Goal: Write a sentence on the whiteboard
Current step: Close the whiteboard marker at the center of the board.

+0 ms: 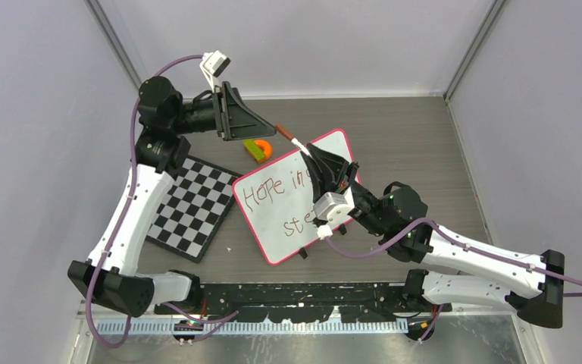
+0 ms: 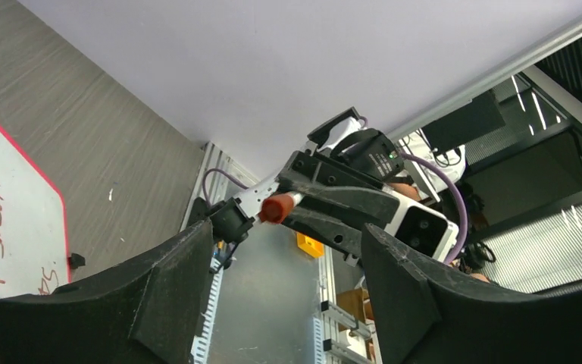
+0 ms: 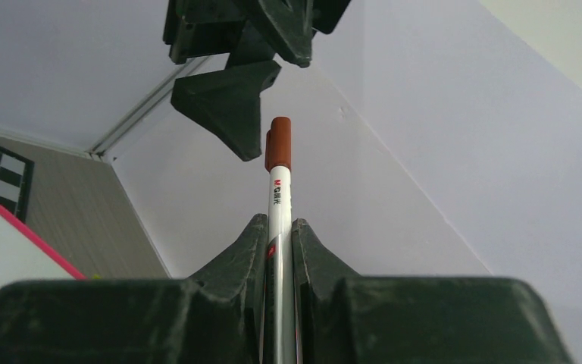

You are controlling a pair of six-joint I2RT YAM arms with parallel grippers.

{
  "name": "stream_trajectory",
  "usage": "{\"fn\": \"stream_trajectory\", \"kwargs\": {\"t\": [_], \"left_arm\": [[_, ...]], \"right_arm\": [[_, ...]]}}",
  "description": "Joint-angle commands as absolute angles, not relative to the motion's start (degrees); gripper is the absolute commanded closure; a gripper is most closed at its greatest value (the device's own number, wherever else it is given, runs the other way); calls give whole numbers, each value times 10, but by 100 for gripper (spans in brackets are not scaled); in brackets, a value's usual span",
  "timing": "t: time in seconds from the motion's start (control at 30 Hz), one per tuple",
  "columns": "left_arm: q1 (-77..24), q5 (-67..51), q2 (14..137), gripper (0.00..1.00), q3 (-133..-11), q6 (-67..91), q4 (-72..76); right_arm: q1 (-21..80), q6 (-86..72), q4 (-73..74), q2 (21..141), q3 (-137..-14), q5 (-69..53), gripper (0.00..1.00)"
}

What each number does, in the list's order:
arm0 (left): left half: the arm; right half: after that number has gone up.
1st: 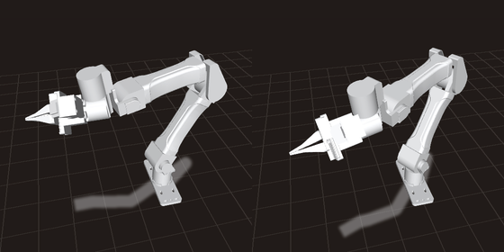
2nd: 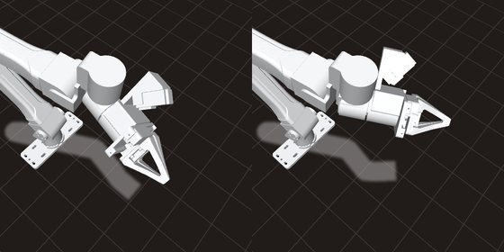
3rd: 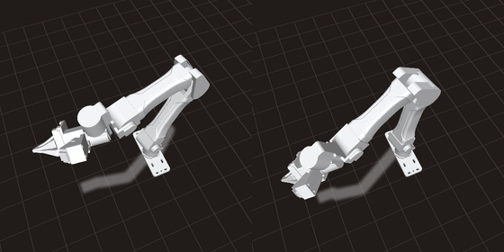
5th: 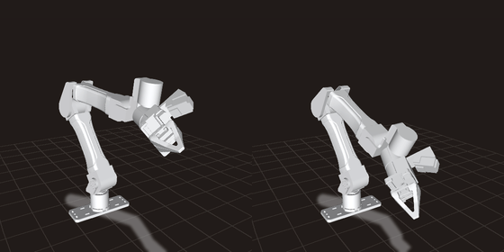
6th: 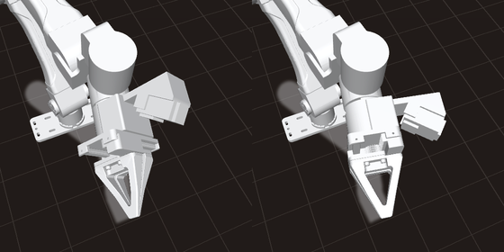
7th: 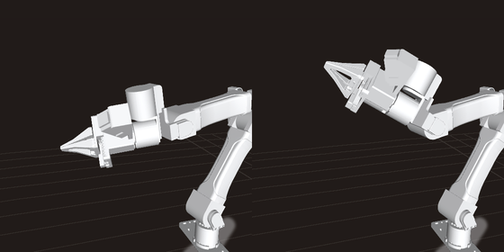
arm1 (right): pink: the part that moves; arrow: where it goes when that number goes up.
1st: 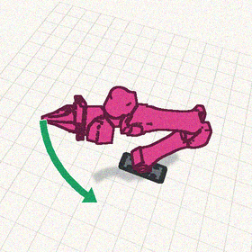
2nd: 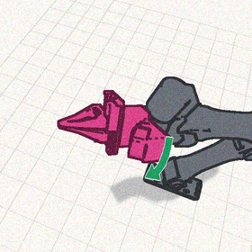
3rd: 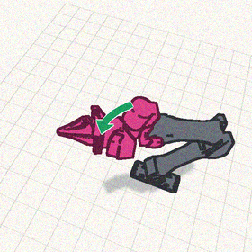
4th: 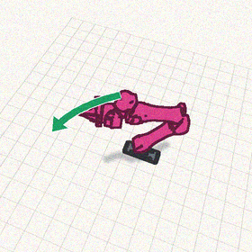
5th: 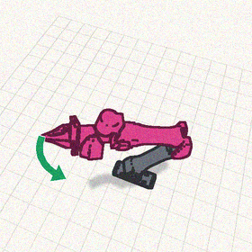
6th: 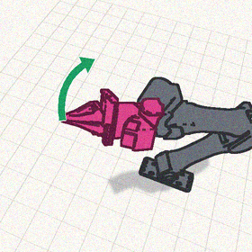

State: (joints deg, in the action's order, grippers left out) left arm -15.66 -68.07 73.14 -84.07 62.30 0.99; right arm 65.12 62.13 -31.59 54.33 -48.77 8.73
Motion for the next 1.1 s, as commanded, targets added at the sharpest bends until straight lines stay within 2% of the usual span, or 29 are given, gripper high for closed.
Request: {"fn": "stream_trajectory", "kwargs": {"t": [0.0, 0.2, 0.37, 0.57, 0.83, 0.97, 1.07], "left_arm": [[-168, -700, 708, 29, -838, 605, 49], [-186, -710, 706, 43, -832, 590, 49], [-190, -711, 704, 47, -822, 582, 49], [-193, -716, 699, 58, -817, 576, 49], [-198, -714, 690, 60, -800, 572, 49], [-201, -712, 689, 74, -798, 571, 49], [-204, -707, 687, 97, -795, 571, 49]], "right_arm": [[658, 597, -305, 523, -481, 44, 100], [662, 595, -300, 523, -484, 51, 100], [663, 580, -292, 522, -493, 51, 100], [664, 563, -285, 524, -507, 62, 100], [665, 535, -274, 524, -521, 70, 100], [665, 512, -263, 531, -538, 90, 100], [665, 492, -240, 533, -555, 99, 100]]}}
